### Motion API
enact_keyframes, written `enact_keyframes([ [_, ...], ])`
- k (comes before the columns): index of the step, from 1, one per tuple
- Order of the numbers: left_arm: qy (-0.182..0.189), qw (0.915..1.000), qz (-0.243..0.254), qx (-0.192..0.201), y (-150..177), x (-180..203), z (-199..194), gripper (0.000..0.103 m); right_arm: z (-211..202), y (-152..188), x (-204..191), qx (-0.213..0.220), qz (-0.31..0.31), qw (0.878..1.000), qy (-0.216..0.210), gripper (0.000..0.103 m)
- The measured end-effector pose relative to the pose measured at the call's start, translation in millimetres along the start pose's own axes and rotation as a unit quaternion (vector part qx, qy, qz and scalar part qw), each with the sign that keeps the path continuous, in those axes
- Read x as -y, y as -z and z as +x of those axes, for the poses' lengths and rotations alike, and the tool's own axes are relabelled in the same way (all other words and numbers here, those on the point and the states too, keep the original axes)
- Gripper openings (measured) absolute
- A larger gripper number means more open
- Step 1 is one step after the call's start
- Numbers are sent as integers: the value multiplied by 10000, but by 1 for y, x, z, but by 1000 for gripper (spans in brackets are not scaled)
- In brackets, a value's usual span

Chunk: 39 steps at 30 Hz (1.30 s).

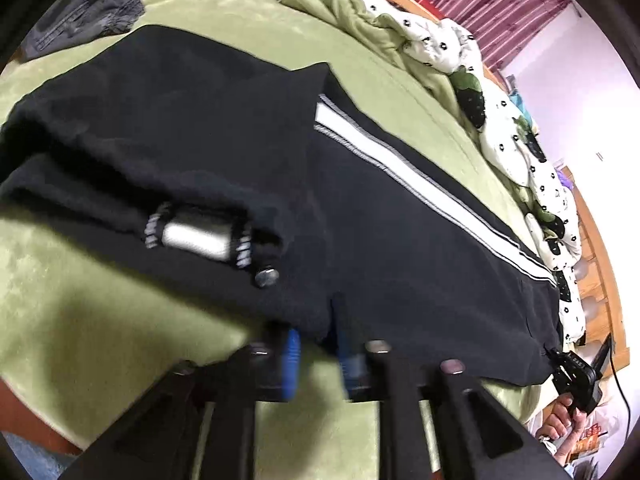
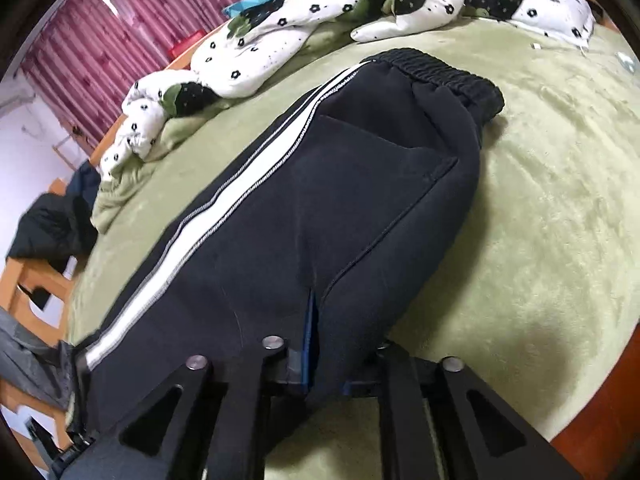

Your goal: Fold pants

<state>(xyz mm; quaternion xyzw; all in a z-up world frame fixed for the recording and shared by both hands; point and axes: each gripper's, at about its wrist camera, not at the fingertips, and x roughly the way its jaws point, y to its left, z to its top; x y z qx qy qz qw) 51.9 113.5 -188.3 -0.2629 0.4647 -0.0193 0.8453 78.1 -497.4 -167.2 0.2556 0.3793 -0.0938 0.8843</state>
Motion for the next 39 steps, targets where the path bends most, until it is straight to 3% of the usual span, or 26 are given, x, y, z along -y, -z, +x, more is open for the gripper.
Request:
enact_keyframes([
  [5,-160,9997,118,139,11,-6,-14,43,-26,1,14,484,-113,9977,457,38],
  [9,-439,9972,499,354,17,1,-34,49,-41,-11,35,697,7,9966,434,43],
  [15,-965,9858,1158,740,41,19,-53,57,-34,-40,50,765,-141,9962,397,50],
  [18,-1114,9839,1178,756,45,22,-56,58,-15,-58,56,783,-81,9961,410,51],
  [25,-1222,9832,888,1026,34,16,-69,58,57,-95,74,271,403,9985,242,53],
  [28,-1574,9767,904,1143,22,11,-70,58,63,-102,76,450,510,9976,128,25],
  [31,-1614,9752,892,1221,11,12,-68,57,44,-116,86,813,673,9937,-371,19],
  [33,-1426,9782,954,1173,5,19,-62,57,45,-121,96,693,950,9913,-588,19],
  [36,-1265,9787,1200,1085,1,33,-42,57,63,-116,87,278,558,9980,35,27],
  [38,-1759,9714,1308,913,-6,40,-17,54,59,-106,78,342,107,9987,362,35],
  [39,-2103,9649,1331,834,-11,39,-6,37,51,-100,73,448,-94,9975,546,37],
])
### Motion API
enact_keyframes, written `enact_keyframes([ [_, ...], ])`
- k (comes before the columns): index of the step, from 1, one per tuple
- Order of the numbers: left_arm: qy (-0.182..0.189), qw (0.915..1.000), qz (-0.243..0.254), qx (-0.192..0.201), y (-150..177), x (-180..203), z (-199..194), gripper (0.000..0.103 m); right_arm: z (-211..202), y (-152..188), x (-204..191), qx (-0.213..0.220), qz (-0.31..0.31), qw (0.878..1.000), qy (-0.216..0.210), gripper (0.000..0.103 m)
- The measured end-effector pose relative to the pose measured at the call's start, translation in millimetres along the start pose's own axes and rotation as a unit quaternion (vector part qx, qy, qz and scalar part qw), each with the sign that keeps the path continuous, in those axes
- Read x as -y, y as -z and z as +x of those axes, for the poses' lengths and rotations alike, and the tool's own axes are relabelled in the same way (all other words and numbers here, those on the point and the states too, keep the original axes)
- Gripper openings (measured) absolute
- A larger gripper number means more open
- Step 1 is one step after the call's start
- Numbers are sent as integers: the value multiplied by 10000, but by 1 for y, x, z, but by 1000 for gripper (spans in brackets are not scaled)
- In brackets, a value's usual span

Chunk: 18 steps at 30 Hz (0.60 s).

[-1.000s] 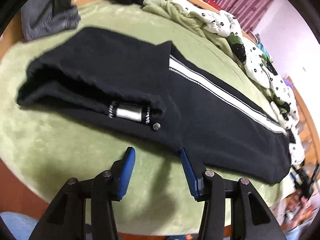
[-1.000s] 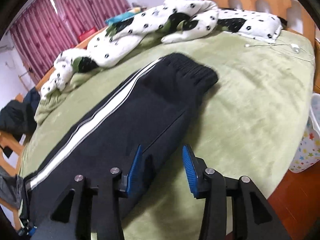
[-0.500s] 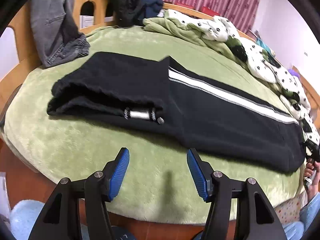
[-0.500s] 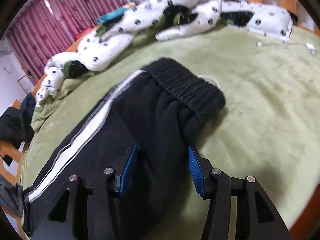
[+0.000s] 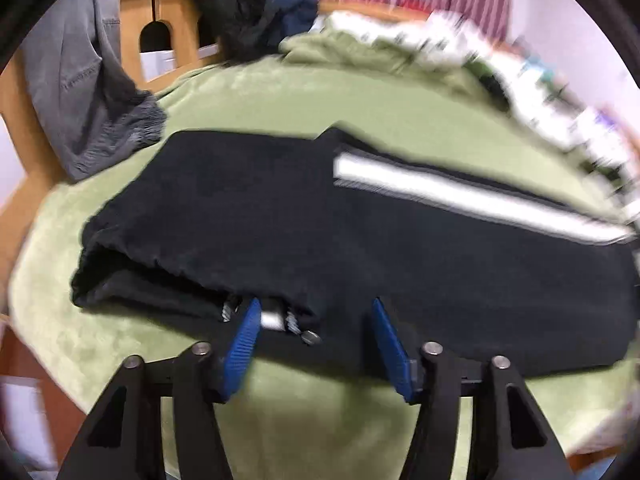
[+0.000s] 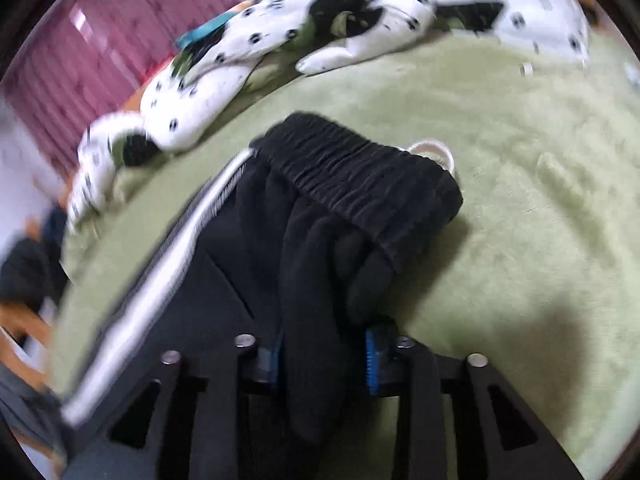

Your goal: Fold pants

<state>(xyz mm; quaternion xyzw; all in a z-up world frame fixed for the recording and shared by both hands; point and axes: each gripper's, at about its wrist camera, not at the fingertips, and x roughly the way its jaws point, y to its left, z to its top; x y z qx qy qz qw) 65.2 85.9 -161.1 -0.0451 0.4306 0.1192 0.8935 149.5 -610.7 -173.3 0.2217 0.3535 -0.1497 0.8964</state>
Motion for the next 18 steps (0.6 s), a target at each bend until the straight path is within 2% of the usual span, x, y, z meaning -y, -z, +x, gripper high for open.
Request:
enact_keyframes([
  [1,-75,10000,-24,-37,-3,-2,8,18,-8,4,-3,74,-144,9998,119,38],
  [2,88,9998,-175,-6,-7,-8,11,15,-20,8,-8,123,-334,9990,271,38],
  [4,376,9977,-541,185,-17,-25,8,12,-41,15,-19,213,-598,9961,619,38],
  [6,216,9969,-633,405,-34,-43,4,12,-61,20,-29,343,-817,9923,861,38],
  [7,43,9962,-709,511,-43,-53,3,12,-73,24,-39,441,-949,9906,886,38],
  [9,-30,9938,-889,663,-63,-75,7,12,-88,29,-57,508,-1088,9892,836,39],
  [12,178,9899,-1180,760,-96,-109,20,12,-95,40,-96,322,-1160,9919,407,39],
  [14,351,9887,-1223,794,-119,-119,32,12,-91,49,-134,89,-1185,9929,-28,39],
  [16,326,9885,-1237,804,-138,-126,43,12,-82,60,-173,-166,-1254,9910,-442,39],
  [18,464,9879,-1278,750,-155,-133,56,14,-74,71,-209,-344,-1385,9872,-713,39],
])
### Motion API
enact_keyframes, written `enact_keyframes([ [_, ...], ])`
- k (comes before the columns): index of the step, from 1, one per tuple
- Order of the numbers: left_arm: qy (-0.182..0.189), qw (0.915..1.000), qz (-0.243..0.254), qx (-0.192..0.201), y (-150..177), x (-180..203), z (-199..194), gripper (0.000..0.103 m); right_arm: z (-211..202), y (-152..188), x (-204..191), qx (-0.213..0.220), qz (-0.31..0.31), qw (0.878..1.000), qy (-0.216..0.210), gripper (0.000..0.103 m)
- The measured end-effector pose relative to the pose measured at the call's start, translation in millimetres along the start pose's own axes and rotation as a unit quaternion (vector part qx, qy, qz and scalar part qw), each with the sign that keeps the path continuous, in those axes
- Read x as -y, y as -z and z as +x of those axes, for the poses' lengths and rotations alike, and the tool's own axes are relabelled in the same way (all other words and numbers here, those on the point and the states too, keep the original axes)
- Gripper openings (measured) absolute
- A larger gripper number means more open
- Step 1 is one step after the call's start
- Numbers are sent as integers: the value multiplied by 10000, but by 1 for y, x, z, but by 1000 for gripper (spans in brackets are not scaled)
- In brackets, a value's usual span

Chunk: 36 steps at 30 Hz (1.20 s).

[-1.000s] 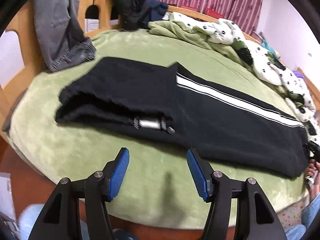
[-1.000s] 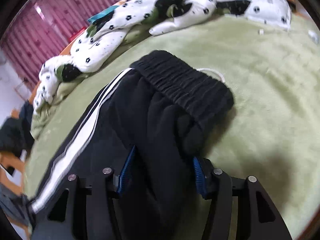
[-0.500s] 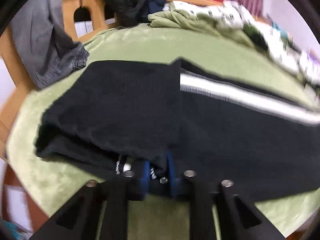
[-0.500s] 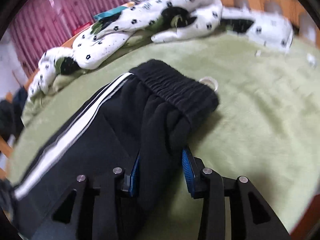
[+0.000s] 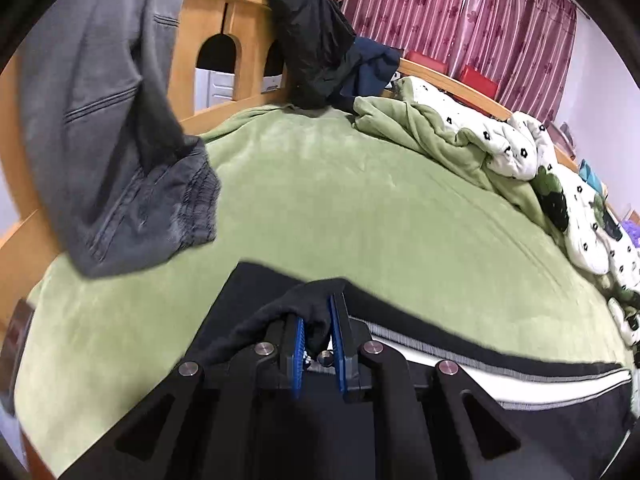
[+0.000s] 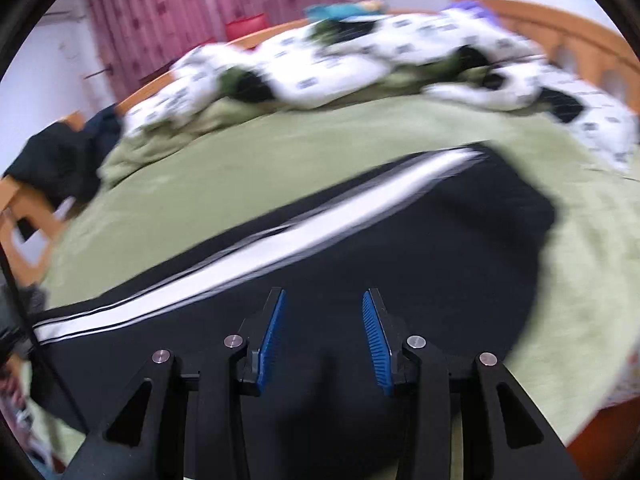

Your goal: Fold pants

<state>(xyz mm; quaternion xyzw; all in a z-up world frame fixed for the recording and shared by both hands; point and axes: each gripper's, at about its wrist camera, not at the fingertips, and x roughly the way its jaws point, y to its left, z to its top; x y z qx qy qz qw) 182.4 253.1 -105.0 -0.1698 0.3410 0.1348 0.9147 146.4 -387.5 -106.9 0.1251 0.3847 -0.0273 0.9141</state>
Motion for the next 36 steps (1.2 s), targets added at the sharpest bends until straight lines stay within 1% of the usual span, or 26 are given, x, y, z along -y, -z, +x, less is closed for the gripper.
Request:
enact_keyframes([
  [1,76,9999,-77,-85,-5,-3,7,16,8,2,-20,-44,-110,9998,-127,39],
  [3,234,9992,-206,-247,-7,-11,13,16,19,9,-51,-77,-321,9992,-211,39],
  [4,305,9984,-322,-340,-5,-17,16,23,22,13,-64,-85,-430,9988,-222,39],
  [5,342,9982,-378,-313,-2,-23,16,29,27,18,-77,-114,-553,9982,-224,39],
  [6,381,9982,-380,-251,2,-27,16,47,32,22,-89,-167,-658,9974,-250,39],
  [7,372,9985,-344,-213,5,-31,16,70,33,25,-96,-192,-705,9969,-276,39],
  [8,397,9987,-282,-144,8,-34,16,72,36,27,-101,-222,-754,9964,-308,39],
  [10,437,9989,-177,-86,8,-38,19,72,40,30,-108,-262,-796,9959,-325,39],
  [14,475,9985,-204,-180,4,-39,32,71,44,28,-107,-239,-664,9968,-363,39],
  [16,281,9991,-179,-243,0,-38,43,71,48,25,-104,-180,-680,9970,-310,39],
  [17,135,9994,-180,-263,-1,-39,48,69,51,24,-102,-163,-681,9972,-255,39],
  [19,-203,9991,-180,-322,-4,-43,60,51,57,20,-93,-114,-671,9976,-147,39],
  [20,-418,9981,-171,-417,-4,-44,68,44,60,18,-92,-85,-677,9976,-110,39],
  [21,-493,9972,-146,-552,-3,-46,77,28,63,16,-87,-37,-669,9977,-49,39],
  [22,-448,9967,-90,-675,-2,-46,85,22,66,13,-83,-13,-671,9977,-19,39],
  [23,-513,9965,3,-662,0,-44,89,19,69,11,-79,-3,-663,9978,0,39],
  [24,-545,9970,84,-545,0,-42,87,16,72,9,-76,4,-649,9979,21,39],
  [25,-542,9982,63,-255,-2,-40,77,16,74,5,-74,33,-664,9978,47,39],
  [27,-655,9978,88,4,-7,-37,67,16,74,-1,-73,166,-762,9969,64,39],
  [29,-774,9969,37,-157,-7,-39,77,16,73,-9,-75,316,-998,9945,81,40],
  [30,-805,9961,-33,-365,-4,-43,88,16,74,-12,-76,356,-1085,9934,58,42],
  [31,-813,9955,-79,-489,-1,-45,96,16,77,-15,-76,397,-1171,9923,25,50],
  [32,-815,9955,-82,-484,-1,-46,96,16,79,-19,-76,414,-1216,9917,25,55],
  [33,-837,9955,-36,-451,-1,-44,94,17,86,-23,-76,405,-1297,9907,43,55],
  [35,-945,9947,93,-402,0,-37,91,19,105,-32,-75,169,-1404,9898,195,55],
  [36,-1029,9938,139,-392,1,-34,91,22,120,-37,-73,-17,-1383,9899,300,55],
])
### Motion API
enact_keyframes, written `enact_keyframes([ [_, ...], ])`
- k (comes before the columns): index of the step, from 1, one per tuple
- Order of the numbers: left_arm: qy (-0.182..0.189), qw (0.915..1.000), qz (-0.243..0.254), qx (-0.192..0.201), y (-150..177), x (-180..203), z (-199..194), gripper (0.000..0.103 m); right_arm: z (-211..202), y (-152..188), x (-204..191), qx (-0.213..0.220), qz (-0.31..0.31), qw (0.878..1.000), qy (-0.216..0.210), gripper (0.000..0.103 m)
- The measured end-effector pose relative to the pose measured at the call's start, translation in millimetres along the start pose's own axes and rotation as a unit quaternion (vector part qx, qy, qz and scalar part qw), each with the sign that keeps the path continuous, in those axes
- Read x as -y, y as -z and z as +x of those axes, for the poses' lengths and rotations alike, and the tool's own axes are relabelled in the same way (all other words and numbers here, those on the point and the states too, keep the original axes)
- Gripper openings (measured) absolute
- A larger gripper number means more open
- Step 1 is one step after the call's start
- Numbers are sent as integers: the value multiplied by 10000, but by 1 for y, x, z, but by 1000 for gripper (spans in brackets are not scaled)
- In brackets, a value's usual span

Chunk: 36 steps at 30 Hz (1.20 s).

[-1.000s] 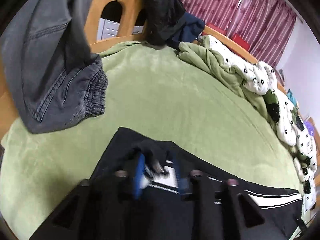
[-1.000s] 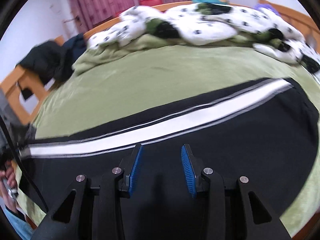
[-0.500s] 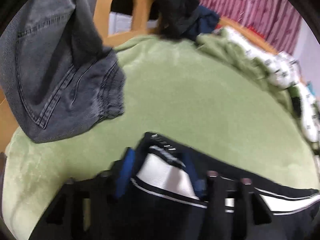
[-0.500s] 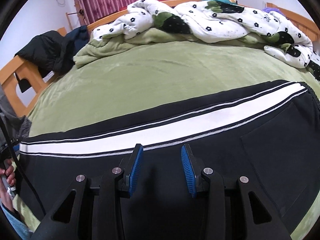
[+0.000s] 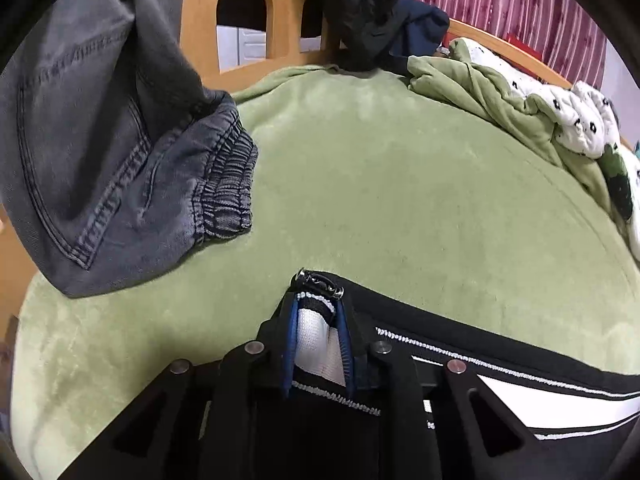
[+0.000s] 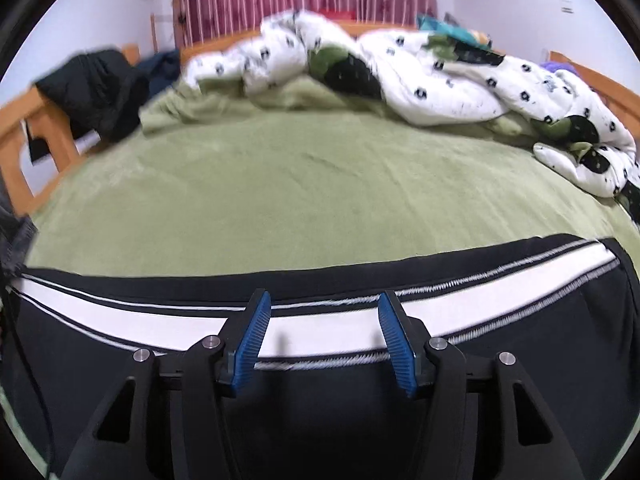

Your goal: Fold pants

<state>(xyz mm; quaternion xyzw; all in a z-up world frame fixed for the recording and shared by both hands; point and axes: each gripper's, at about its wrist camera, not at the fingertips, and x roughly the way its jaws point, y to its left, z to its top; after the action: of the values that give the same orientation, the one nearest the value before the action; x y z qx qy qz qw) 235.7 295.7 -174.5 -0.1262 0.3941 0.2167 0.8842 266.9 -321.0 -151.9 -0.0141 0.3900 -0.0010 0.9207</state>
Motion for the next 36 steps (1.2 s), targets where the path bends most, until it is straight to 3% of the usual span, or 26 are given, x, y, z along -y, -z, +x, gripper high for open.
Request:
enact_keyframes([
  [3,-91,9999,87,29,2,5,-3,23,45,-6,14,-599,312,9977,-1,53],
  [5,-88,9999,79,47,2,5,-5,23,50,-10,17,-382,383,9985,-54,53],
  [9,-60,9999,-51,66,1,6,-9,24,62,-17,10,-370,159,9991,161,52],
  [12,-33,9998,-55,173,2,9,-18,25,47,-20,19,-397,244,9989,35,51],
  [14,-44,9997,0,245,2,12,-25,30,28,-22,31,-316,287,9990,119,49],
  [16,76,9994,45,324,4,16,-34,49,9,-17,46,-99,420,9987,255,52],
  [18,234,9987,105,451,7,22,-45,52,9,-5,64,-255,762,9964,281,57],
  [20,333,9978,239,524,11,33,-55,52,32,14,75,-753,897,9931,91,57],
  [23,488,9963,451,539,20,49,-68,52,22,17,71,-631,760,9950,177,53],
  [25,615,9945,629,565,29,64,-80,52,-5,17,69,-510,734,9959,141,45],
  [28,819,9918,824,524,44,82,-98,53,-47,29,66,-171,782,9968,77,45],
  [33,1527,9796,1262,329,82,115,-136,58,-102,87,67,86,1001,9948,-164,47],
  [36,1698,9706,1683,280,117,134,-152,60,-90,129,55,-523,767,9949,-390,50],
])
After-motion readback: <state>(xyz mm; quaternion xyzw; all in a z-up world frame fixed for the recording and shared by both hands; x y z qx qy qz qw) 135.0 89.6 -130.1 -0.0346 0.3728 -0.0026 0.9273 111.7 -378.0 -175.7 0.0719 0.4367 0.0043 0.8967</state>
